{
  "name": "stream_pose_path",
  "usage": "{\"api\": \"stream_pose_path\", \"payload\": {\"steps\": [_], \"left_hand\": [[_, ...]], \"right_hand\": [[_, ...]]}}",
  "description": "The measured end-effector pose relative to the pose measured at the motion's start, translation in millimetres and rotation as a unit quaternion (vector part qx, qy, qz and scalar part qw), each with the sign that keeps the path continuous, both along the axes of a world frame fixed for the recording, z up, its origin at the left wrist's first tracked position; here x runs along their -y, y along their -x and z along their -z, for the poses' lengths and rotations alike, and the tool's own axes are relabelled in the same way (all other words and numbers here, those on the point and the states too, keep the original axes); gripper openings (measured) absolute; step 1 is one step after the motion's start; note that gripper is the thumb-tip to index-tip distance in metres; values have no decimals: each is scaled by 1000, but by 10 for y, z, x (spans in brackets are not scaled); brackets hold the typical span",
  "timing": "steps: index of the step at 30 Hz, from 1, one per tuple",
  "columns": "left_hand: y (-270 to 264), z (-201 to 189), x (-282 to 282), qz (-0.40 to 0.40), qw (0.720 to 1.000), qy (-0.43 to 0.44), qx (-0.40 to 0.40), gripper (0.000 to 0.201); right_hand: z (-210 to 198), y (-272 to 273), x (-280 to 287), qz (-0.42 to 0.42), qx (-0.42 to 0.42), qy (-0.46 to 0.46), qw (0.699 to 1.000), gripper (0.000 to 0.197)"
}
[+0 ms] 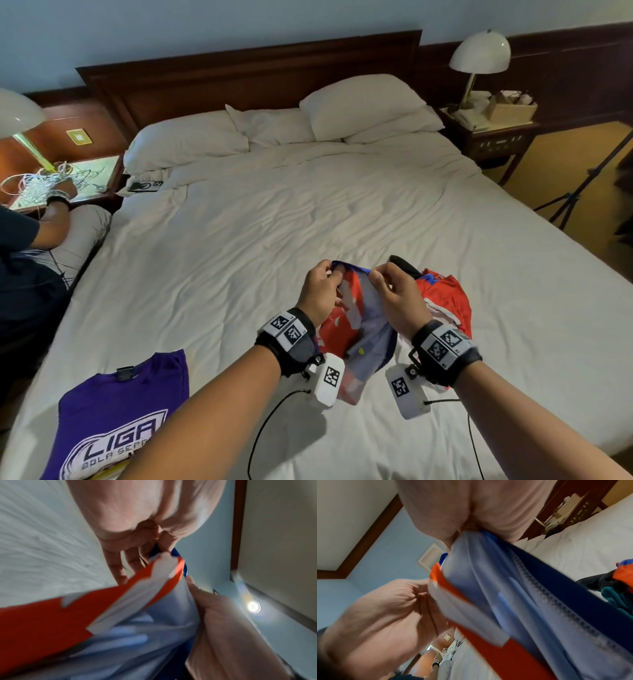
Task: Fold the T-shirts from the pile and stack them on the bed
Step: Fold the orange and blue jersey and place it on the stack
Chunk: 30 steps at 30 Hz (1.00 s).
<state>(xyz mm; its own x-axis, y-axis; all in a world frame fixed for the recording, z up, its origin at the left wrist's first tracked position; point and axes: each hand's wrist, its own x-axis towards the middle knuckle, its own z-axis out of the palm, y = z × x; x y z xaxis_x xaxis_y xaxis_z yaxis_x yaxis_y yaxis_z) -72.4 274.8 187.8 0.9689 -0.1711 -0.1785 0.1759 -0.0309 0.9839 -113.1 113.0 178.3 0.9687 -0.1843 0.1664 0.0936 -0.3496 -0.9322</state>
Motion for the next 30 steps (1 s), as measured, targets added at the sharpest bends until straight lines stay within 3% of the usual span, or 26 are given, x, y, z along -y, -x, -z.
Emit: {"api": "stream_pose_path", "payload": {"steps": [2,3,4,6,7,10,13,16,18,20,21,22,24,25,30], "left_hand": [[85,-5,27,33,998,48,7,21],[108,23,14,60,998,25,25,27],[124,53,-17,90,993,-46,56,32],[109,180,-137,131,945,-262,143,30],[77,254,-206,126,921,-332,162,25],[-63,395,-465,55,913,-369,163,10],[-197,444,-777,-25,896,-432,103,21],[-254,502,-893,-41,930,-360,56,29],[-171,414,-717,36,954,-284,90,24],[-89,336,-409,155,941,-267,139,58],[-52,292,-266,197,932,-266,149,65],[-49,287,-157,219,929,-254,157,59],[-128,316,-92,203,938,-241,147,25],[-180,332,-139,177,946,-239,127,17],[-370,141,-559,108,976,-169,79,33]], "right_hand": [[-43,-32,-33,12,8,1,1000,21],[-65,-50,-38,20,12,0,1000,23],[-80,-69,-30,29,12,1,1000,25],[-117,-89,12,42,5,6,999,23],[-127,-93,40,47,1,10,999,21],[-113,-98,148,83,-5,17,996,20],[-12,-110,295,164,-41,22,985,20],[60,-90,369,175,-55,10,983,19],[34,-56,285,79,-27,17,996,22],[-9,-39,126,-34,-21,36,999,21],[-35,-40,50,-70,-25,43,996,17],[-66,-47,-2,-91,-31,46,994,15],[-102,-65,-12,-101,-40,41,993,5],[-89,-60,30,-95,-37,48,994,8],[332,86,327,-70,-60,194,977,37]]}}
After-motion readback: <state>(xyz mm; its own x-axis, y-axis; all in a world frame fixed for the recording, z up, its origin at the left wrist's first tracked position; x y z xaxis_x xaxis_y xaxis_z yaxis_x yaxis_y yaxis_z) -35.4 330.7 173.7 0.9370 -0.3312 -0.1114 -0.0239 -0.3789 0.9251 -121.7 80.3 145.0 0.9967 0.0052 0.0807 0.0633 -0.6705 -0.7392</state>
